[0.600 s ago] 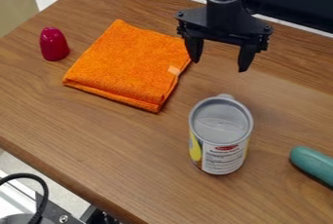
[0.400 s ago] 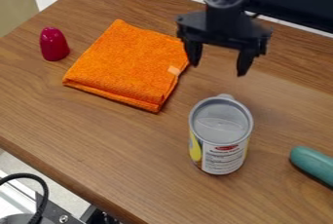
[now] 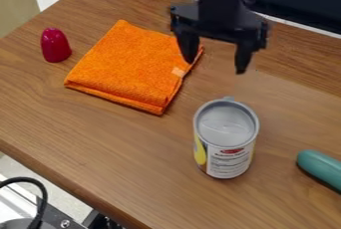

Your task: Moved the can to upper right side of the orange cloth

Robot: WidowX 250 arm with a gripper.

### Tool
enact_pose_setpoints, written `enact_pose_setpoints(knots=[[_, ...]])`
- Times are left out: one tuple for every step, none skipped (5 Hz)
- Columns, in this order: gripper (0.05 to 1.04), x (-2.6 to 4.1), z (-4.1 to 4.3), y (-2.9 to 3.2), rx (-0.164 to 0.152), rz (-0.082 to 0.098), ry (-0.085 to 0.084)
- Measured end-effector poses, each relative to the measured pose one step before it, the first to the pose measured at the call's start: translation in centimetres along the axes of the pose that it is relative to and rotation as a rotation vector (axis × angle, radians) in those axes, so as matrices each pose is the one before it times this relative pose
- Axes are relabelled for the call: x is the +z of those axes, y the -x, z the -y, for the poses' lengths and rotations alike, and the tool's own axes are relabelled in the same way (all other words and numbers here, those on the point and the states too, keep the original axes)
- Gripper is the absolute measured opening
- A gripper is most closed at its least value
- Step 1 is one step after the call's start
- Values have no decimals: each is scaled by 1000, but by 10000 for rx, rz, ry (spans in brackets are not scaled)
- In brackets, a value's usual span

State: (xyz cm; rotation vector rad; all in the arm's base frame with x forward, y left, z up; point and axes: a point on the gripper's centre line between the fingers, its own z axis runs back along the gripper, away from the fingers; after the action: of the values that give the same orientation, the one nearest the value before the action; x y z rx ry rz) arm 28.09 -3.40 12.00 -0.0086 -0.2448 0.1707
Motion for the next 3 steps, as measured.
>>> enact_pose_setpoints(knots=[[995,1444,-238,1376,-378,-43,323],[995,864,-117,3723,-593,-300,68],[995,-1260,827,3640,-894,-255,217]])
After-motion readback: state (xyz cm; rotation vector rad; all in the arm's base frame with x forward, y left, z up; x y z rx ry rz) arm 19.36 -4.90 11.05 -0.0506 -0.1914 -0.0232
